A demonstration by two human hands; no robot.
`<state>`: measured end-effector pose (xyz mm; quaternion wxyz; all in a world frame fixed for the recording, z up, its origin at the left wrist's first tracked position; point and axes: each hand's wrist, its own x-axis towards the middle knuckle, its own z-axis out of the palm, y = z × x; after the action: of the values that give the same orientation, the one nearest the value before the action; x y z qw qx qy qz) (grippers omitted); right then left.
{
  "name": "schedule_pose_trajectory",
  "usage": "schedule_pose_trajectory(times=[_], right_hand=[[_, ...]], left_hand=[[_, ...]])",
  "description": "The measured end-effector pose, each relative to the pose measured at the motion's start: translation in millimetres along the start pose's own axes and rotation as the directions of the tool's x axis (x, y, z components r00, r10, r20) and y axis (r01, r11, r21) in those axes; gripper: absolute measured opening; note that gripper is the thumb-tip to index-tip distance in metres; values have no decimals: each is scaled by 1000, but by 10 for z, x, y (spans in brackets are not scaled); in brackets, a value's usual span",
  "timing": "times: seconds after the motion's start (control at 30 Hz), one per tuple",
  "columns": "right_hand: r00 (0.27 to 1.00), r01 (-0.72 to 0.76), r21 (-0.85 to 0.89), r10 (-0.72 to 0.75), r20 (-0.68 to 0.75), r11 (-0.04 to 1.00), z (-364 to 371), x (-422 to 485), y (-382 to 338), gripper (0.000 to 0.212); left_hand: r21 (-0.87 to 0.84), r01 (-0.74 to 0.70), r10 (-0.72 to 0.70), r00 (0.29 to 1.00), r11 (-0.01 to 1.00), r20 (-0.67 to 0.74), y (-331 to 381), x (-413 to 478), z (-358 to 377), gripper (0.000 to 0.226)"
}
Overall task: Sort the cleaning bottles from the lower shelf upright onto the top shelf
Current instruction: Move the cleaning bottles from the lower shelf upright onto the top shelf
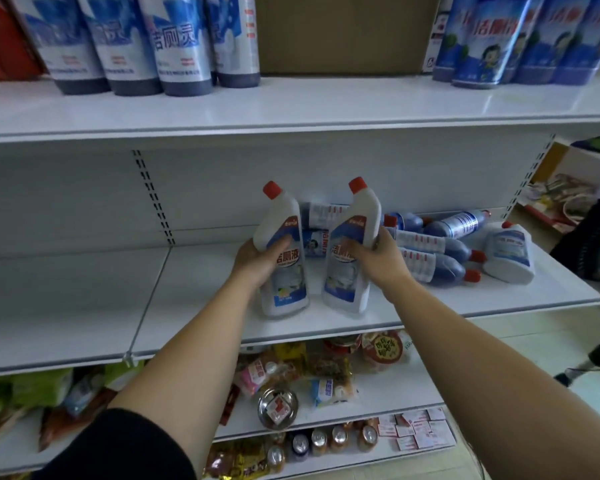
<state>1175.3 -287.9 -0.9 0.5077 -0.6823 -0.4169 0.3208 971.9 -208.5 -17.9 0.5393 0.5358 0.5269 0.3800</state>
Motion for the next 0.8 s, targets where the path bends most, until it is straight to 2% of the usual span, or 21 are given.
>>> schedule_pose_trajectory(times=[0.03, 0.13, 0.2, 0.4, 0.57, 0.67, 0.8], right_hand=[[1000, -6, 38, 7, -25, 999, -3, -48, -12, 40], [995, -84, 201, 93, -36, 976, -22, -211, -34, 44], [994, -92, 249, 102, -27, 964, -70, -336, -79, 41], [999, -42, 259, 46, -13, 965, -268, -1005, -208, 28], [997, 70, 223, -76, 20, 972, -473, -1695, -375, 20], [991, 109, 243, -123, 44, 964, -569, -2070, -556, 23], [973, 175, 232, -204, 105, 957, -589, -2410, -854, 31]], left_hand=[[-13, 10, -10, 1000, 1000, -2, 1, -26, 23, 39], [-37, 38, -38, 999, 999, 8, 40, -202, 84, 40], [-43, 45, -44, 999, 998, 26, 79, -354, 102, 43], [-67, 35, -34, 999, 997, 24, 229, -1116, 95, 40], [-87, -28, 30, 999, 996, 23, 321, -1895, 52, 41], [-108, -78, 81, 997, 991, 20, 419, -2347, -49, 36], [-134, -133, 134, 991, 982, 2, 618, -2819, -297, 41]])
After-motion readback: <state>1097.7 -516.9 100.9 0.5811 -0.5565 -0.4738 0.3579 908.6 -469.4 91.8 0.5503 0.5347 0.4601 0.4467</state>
